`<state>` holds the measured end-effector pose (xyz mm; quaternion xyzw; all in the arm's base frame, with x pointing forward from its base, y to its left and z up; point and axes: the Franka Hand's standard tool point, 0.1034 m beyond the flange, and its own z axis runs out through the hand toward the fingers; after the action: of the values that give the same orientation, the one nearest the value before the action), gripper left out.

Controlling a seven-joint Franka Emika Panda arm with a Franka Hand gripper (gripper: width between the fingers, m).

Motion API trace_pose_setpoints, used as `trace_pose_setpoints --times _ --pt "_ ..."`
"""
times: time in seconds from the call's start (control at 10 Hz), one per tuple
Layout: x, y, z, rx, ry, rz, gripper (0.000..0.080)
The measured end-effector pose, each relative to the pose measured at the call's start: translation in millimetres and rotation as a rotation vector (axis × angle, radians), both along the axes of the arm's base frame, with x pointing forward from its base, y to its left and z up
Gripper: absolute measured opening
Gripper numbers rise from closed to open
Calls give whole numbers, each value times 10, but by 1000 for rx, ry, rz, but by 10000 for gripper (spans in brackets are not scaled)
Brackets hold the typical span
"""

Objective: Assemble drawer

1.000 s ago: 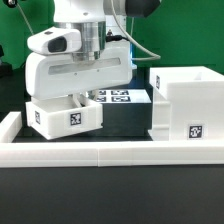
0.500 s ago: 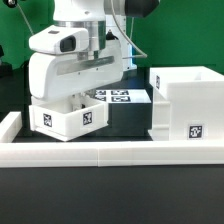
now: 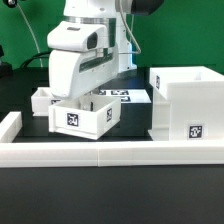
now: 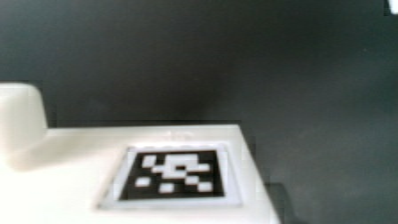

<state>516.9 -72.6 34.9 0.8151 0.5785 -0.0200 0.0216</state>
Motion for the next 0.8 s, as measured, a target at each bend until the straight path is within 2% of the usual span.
trace_pose_setpoints --times 0.3,0.6,0.8 --pt "-20 -33 -20 -14 18 197 42" --pt "-6 162 -51 -5 50 304 42" --pt "6 170 -86 1 81 306 42"
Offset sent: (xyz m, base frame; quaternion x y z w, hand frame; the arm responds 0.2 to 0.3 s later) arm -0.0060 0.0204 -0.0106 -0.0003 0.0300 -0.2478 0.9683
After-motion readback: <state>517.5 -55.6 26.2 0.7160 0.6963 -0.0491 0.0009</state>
